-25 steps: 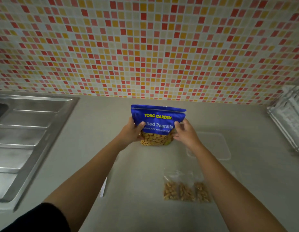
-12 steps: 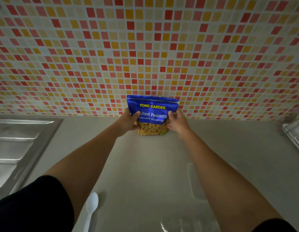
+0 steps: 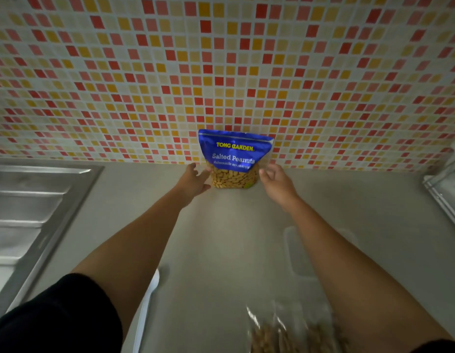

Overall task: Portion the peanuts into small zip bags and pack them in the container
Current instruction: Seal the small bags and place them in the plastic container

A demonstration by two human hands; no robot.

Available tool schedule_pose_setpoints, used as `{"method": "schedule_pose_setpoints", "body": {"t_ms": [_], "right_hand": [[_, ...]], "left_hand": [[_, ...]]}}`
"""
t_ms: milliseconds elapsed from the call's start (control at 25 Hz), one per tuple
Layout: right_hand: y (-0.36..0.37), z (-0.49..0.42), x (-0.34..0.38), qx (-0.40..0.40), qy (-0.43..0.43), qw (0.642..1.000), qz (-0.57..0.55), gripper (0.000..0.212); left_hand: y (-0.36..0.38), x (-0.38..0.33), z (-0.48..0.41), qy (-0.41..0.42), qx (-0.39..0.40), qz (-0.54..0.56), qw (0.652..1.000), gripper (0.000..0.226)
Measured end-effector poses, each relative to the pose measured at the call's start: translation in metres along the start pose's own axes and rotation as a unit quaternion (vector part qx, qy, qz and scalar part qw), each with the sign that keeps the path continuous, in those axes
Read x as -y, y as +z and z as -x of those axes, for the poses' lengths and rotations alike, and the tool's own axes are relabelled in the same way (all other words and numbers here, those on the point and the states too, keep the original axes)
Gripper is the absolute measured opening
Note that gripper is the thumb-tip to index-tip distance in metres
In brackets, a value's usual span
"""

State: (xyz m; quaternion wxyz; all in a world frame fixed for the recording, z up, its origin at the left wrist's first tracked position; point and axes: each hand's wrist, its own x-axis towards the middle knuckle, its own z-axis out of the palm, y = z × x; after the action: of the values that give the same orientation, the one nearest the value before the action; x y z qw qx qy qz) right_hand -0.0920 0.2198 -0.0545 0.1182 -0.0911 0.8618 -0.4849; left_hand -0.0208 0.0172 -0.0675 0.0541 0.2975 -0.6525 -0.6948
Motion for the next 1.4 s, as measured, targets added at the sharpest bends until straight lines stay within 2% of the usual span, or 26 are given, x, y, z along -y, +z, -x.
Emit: {"method": "schedule_pose_setpoints", "body": {"t_ms": [80,160,240,320,400,480,600,720,840,1080,1160,1240,1320,1400], "right_hand": [[-0.007,0.042,-0.002,-0.011,-0.020,1.000,0.015,0.040],[-0.013,0.085,-0.006,-0.001,-0.048,0.998,0.034,0.036],[-0.016,0.121,-0.019,0.045,-0.096,0.991,0.084,0.030],[-0.018,0.151,-0.039,0.103,-0.146,0.965,0.192,0.026],[-0.018,0.174,-0.060,0.156,-0.154,0.927,0.303,0.029],[-0.015,0.191,-0.077,0.183,-0.150,0.903,0.360,0.034],[-0.009,0.209,-0.091,0.187,-0.148,0.887,0.396,0.030],[-0.006,0.221,-0.097,0.179,-0.134,0.879,0.421,0.023],[-0.004,0.225,-0.098,0.150,-0.126,0.897,0.395,0.023],[-0.004,0.236,-0.092,0.093,-0.179,0.913,0.354,0.011],[-0.004,0.241,-0.095,0.071,-0.212,0.913,0.342,0.010],[-0.004,0.243,-0.097,0.067,-0.221,0.918,0.322,0.011],[-0.003,0.245,-0.097,0.055,-0.187,0.952,0.236,0.008],[-0.001,0.249,-0.093,0.042,-0.070,0.996,0.038,0.005]], "left_hand": [[-0.004,0.005,0.037,-0.018,-0.002,0.011,1.000,0.058],[-0.009,0.016,0.077,-0.036,0.035,-0.037,0.998,0.048],[-0.012,0.036,0.115,-0.014,0.078,-0.122,0.989,0.033],[-0.010,0.061,0.152,0.031,0.117,-0.252,0.960,0.020],[-0.003,0.086,0.185,0.057,0.149,-0.336,0.928,0.022],[0.008,0.102,0.207,0.085,0.162,-0.364,0.914,0.021],[0.027,0.121,0.219,0.134,0.155,-0.400,0.893,0.018],[0.042,0.136,0.222,0.135,0.143,-0.428,0.882,0.037],[0.052,0.145,0.222,0.126,0.121,-0.443,0.879,0.043],[0.049,0.144,0.227,0.125,0.091,-0.365,0.918,0.010],[0.040,0.143,0.231,0.099,0.100,-0.303,0.943,0.016],[0.034,0.141,0.233,0.085,0.120,-0.266,0.953,0.020],[0.030,0.137,0.234,0.060,0.136,-0.200,0.969,0.014],[0.029,0.129,0.235,0.019,0.154,-0.101,0.983,0.010]]}}
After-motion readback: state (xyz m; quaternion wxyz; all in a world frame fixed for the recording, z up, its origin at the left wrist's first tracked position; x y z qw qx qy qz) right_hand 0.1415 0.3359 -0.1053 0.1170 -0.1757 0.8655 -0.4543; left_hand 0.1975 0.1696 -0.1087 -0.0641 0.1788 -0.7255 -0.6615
